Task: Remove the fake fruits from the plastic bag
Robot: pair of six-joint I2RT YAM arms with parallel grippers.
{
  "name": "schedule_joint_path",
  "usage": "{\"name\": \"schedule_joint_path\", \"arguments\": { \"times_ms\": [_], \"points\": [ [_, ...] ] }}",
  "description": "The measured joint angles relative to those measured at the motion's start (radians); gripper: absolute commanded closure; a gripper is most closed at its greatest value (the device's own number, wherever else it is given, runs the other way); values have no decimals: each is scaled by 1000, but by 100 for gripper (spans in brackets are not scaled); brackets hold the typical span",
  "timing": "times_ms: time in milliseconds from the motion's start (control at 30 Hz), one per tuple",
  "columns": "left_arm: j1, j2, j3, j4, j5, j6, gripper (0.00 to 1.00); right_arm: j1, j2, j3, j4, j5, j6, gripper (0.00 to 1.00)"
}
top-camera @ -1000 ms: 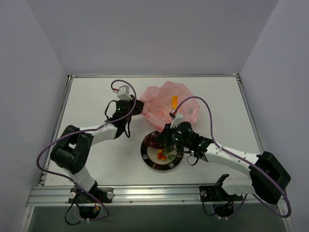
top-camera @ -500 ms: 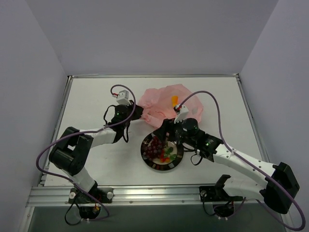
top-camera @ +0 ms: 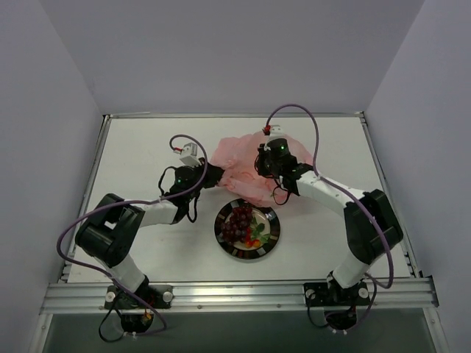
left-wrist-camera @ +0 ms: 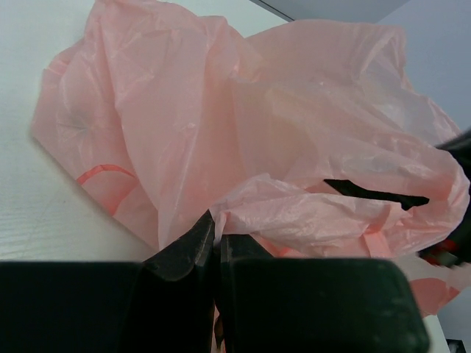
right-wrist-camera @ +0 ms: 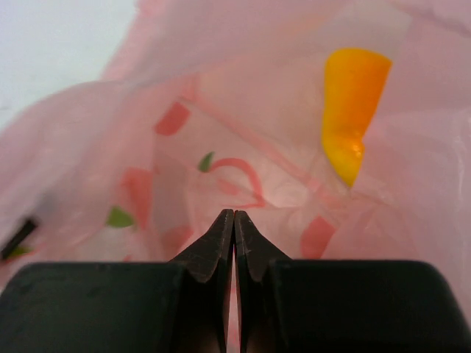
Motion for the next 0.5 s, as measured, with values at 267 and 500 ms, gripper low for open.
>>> {"name": "schedule_joint_path", "arguments": {
  "times_ms": [267,500],
  "points": [
    [-28,3,-16,33,22,-4,98,-37,227,82,6,143,62,86],
    [-40,3,-35,45,31,-2,98,-63,344,129,51,292,178,40]
  ]
}}
